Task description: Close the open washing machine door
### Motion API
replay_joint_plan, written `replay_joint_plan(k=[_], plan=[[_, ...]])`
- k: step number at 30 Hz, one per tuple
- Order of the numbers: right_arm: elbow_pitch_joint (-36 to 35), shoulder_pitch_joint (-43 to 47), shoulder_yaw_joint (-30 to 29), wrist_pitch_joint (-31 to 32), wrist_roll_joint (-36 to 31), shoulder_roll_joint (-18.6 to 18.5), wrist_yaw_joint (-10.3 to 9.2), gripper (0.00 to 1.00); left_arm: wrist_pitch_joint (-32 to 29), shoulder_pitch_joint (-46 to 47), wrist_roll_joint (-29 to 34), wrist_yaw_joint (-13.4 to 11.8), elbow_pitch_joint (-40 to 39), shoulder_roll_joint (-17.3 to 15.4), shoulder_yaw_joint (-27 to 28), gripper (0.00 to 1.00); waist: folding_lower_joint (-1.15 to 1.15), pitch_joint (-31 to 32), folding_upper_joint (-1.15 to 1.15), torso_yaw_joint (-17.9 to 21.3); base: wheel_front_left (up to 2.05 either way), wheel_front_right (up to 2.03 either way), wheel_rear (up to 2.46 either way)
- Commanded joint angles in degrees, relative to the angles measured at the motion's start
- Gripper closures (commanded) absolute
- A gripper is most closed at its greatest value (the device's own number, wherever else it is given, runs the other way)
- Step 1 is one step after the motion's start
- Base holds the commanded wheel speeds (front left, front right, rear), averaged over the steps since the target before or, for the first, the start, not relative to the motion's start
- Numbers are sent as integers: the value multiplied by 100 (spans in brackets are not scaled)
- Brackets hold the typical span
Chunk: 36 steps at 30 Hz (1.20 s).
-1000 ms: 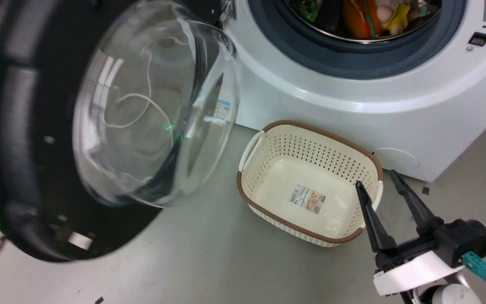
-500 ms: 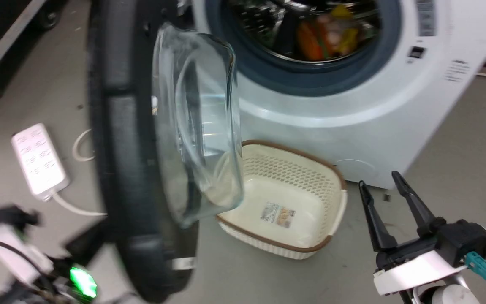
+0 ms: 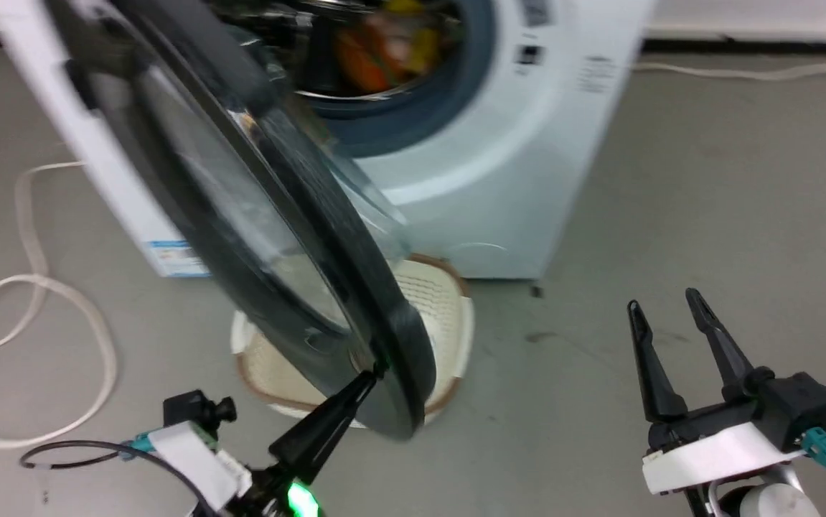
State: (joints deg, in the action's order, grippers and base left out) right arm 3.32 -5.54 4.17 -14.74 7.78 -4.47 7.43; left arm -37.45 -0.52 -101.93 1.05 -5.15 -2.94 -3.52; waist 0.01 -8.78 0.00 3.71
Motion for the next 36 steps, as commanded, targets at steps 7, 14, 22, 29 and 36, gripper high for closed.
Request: replay_joint_plan(k=[7,14,22,29,36], plan=[[-17,-137,-57,-26,144,93,6,0,995,837,-420,391,531,6,-382,100,-1,-619,0,1257,0,0,0],[63,-225,-6,-26,338,144,6,0,2156,1912,-500,569,1228,6,-481,100,-1,-998,0,2059,0,0,0],[149,-309,157,-26,685,157,6,0,3396,3185,-362,635,2083,5,15,100,-1,-1247,0,2719,0,0,0],[165,-306,259,-26,842,158,6,0,3433,3773,-149,642,2487,-54,211,100,-1,-1232,0,2865,0,0,0],[110,-254,218,-26,691,158,6,0,3444,3244,174,643,2132,-22,207,100,-1,-925,0,2465,0,0,0]])
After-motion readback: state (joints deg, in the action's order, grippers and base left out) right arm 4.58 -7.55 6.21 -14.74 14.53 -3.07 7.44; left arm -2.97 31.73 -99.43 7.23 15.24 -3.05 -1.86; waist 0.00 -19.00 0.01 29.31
